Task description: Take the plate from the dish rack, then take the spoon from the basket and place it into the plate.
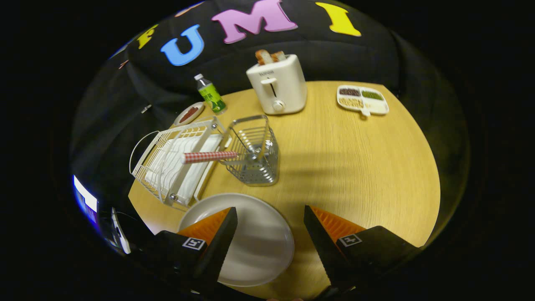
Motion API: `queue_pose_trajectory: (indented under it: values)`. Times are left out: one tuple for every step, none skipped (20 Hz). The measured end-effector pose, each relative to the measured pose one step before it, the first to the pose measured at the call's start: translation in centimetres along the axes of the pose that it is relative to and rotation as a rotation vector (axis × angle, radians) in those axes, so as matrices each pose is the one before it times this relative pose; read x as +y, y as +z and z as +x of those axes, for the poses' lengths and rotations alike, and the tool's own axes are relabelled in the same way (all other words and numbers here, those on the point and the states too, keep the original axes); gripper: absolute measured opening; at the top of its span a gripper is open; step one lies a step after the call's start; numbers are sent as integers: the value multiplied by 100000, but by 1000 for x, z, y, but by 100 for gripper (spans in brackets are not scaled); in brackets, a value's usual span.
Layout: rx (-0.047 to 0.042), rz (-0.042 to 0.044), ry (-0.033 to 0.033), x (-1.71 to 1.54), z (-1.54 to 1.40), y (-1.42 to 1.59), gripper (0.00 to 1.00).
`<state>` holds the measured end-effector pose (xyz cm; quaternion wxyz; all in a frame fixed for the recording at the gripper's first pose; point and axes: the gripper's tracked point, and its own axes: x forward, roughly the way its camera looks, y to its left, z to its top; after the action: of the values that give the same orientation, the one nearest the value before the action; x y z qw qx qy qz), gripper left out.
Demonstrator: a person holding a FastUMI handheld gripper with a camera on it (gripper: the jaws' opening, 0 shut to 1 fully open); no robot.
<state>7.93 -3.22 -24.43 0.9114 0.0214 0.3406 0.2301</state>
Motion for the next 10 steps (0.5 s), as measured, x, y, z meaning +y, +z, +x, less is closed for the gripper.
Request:
queue_pose_trajectory:
  values:
    - [-5849, -6287, 646, 712, -350, 1299, 99]
    - [-5795, -5152, 830, 717, -206, 1478, 99]
    - [-5153, -3676, 2155, 1041, -43, 1226, 99]
    - [-4174, -2776, 2846, 1175, 287, 1042, 99]
    - [-1910, -2250, 2423, 960, 406, 413, 99]
    - [-21, -1889, 1602, 643, 620, -19, 99]
    - [724, -1124, 382, 211, 637, -218, 99]
    - [355, -87, 222, 144, 634, -99, 99]
    - [-96, 164, 311, 83, 720, 14, 99]
    - [-500, -299, -715, -281, 518, 169, 99]
